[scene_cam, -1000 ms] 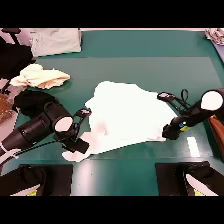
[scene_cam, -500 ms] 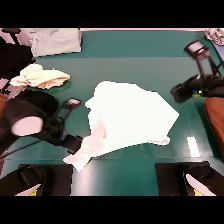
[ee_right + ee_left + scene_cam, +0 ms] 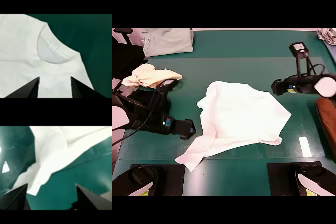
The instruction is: Fold the shirts.
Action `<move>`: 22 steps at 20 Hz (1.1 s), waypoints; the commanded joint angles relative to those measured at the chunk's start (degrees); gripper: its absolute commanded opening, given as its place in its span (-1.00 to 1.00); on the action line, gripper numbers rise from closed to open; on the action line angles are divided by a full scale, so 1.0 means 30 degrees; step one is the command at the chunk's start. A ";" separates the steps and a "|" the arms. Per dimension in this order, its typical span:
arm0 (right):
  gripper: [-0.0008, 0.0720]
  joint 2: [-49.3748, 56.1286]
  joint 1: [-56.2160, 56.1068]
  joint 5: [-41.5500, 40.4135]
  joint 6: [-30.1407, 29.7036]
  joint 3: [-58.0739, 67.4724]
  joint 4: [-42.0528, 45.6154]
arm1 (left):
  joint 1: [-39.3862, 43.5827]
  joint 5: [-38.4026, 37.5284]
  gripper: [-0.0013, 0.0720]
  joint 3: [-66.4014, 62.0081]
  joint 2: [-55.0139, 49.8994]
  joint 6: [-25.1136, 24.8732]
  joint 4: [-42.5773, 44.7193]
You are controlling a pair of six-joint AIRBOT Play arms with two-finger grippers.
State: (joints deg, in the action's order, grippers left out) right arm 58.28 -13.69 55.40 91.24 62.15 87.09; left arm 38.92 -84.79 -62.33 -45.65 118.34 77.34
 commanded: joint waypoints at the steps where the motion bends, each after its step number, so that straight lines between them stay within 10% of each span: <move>1: 0.27 0.2754 0.1275 0.1712 -0.2943 0.1872 -0.4408 | 0.1727 -0.1472 0.98 -0.0015 0.0044 0.0984 0.0386; 12: 0.58 1.0418 0.2200 0.5253 -0.8910 1.0069 -1.1264 | 0.5136 0.0087 0.98 0.3912 0.0117 0.6900 0.6484; 22: 0.59 2.0349 0.0284 0.7359 -1.1759 1.8957 -1.5467 | -0.0488 0.1858 0.98 0.3912 0.0124 0.1486 0.2914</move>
State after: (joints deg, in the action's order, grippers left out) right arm 112.14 -10.44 78.02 59.72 112.44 42.72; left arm 40.05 -80.18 -50.63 -45.34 128.27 89.78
